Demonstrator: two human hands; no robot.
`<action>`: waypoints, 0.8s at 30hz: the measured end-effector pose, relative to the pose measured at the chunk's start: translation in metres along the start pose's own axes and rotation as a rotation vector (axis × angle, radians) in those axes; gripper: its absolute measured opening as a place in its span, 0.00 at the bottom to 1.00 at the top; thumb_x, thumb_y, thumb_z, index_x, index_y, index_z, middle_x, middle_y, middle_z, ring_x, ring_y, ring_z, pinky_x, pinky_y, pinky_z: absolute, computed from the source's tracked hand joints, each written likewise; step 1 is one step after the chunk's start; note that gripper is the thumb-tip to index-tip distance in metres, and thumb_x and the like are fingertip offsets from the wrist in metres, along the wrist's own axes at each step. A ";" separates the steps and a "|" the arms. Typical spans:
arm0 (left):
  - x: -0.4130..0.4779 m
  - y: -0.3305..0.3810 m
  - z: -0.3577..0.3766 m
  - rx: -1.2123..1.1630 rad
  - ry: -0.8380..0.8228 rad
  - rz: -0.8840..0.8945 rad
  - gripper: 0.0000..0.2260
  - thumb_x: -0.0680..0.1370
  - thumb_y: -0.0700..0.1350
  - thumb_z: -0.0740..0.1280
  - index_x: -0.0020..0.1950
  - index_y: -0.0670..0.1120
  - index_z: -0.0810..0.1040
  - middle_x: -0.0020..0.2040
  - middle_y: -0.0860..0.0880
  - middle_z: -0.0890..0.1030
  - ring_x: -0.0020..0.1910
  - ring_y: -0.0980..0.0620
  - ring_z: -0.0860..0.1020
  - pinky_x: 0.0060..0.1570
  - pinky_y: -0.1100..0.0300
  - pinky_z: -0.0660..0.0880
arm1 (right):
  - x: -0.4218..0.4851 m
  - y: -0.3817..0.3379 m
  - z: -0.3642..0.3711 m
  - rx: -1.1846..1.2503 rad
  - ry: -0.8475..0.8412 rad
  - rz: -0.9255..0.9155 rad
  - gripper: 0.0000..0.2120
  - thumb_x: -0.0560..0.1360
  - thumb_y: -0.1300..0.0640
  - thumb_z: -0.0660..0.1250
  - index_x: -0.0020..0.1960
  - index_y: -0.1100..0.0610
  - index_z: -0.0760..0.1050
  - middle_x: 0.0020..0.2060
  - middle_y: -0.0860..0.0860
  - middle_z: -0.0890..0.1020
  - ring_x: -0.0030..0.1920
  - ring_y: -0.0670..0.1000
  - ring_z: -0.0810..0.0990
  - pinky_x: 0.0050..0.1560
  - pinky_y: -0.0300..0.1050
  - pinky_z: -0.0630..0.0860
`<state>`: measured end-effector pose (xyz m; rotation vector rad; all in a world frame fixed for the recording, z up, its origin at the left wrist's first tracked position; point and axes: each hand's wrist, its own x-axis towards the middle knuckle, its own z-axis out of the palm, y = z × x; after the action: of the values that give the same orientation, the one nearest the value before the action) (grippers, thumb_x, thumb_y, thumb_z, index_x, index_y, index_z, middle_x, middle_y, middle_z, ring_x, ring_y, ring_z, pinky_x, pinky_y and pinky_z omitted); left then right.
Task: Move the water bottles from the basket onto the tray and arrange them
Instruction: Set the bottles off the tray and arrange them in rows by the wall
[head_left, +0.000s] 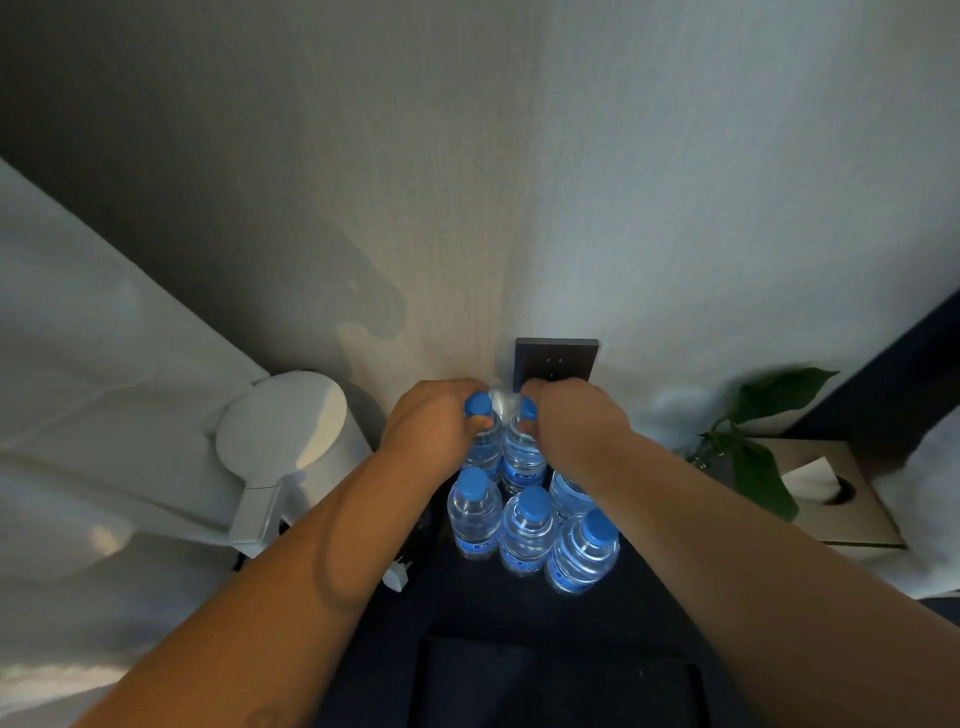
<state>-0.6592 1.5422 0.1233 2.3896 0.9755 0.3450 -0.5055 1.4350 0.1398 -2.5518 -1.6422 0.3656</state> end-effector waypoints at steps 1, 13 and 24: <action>0.000 0.000 0.000 -0.002 0.001 -0.002 0.08 0.78 0.43 0.74 0.56 0.47 0.86 0.50 0.48 0.86 0.47 0.49 0.82 0.48 0.55 0.79 | 0.001 -0.001 0.000 -0.002 0.001 0.001 0.16 0.83 0.50 0.69 0.68 0.54 0.75 0.52 0.55 0.82 0.52 0.56 0.81 0.45 0.48 0.74; 0.005 0.001 -0.001 -0.036 -0.057 -0.071 0.15 0.79 0.46 0.74 0.65 0.50 0.83 0.58 0.47 0.84 0.53 0.49 0.80 0.55 0.57 0.77 | 0.000 -0.009 -0.008 -0.058 -0.058 0.086 0.22 0.82 0.40 0.66 0.62 0.58 0.77 0.49 0.53 0.81 0.47 0.54 0.78 0.46 0.47 0.74; -0.001 0.001 0.002 0.022 0.003 0.042 0.07 0.79 0.44 0.72 0.56 0.45 0.84 0.48 0.47 0.85 0.45 0.47 0.81 0.46 0.53 0.79 | -0.001 -0.001 -0.001 -0.055 0.038 0.024 0.18 0.83 0.44 0.66 0.62 0.57 0.75 0.53 0.56 0.83 0.53 0.58 0.82 0.45 0.48 0.72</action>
<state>-0.6586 1.5403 0.1222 2.4333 0.9367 0.3549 -0.5067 1.4350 0.1415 -2.6030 -1.6318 0.2756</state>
